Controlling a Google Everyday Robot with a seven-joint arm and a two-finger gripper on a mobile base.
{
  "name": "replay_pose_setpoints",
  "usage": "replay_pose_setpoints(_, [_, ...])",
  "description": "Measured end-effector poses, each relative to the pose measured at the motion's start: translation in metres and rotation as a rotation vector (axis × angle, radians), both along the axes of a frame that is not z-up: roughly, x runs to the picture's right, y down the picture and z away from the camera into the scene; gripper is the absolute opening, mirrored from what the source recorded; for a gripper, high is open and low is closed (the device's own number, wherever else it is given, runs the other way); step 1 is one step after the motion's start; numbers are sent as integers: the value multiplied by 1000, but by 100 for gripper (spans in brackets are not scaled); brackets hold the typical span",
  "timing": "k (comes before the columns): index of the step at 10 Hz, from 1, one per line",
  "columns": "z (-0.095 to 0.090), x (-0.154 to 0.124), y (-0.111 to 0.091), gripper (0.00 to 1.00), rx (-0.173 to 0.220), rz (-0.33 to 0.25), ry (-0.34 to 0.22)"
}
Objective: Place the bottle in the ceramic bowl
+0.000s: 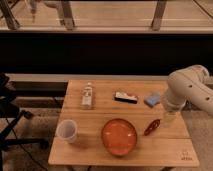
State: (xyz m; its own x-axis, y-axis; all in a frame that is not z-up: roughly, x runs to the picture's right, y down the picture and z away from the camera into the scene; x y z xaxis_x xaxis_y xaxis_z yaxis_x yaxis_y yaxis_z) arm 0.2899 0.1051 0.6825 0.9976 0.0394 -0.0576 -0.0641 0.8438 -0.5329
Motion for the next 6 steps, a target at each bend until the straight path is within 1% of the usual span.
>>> replay_pose_setpoints(1, [0,-1,0,88,0,0,3])
replay_pose_setpoints(2, [2,-9,-5,97,2,-13,1])
replay_pose_setpoints(3, [4,-24,-10,100,2,-25,-7])
replay_pose_setpoints(4, [7,-45,-16,100,2,-41,-12])
replay_pose_setpoints(6, [10,-68,-22,100,2,-62,-17])
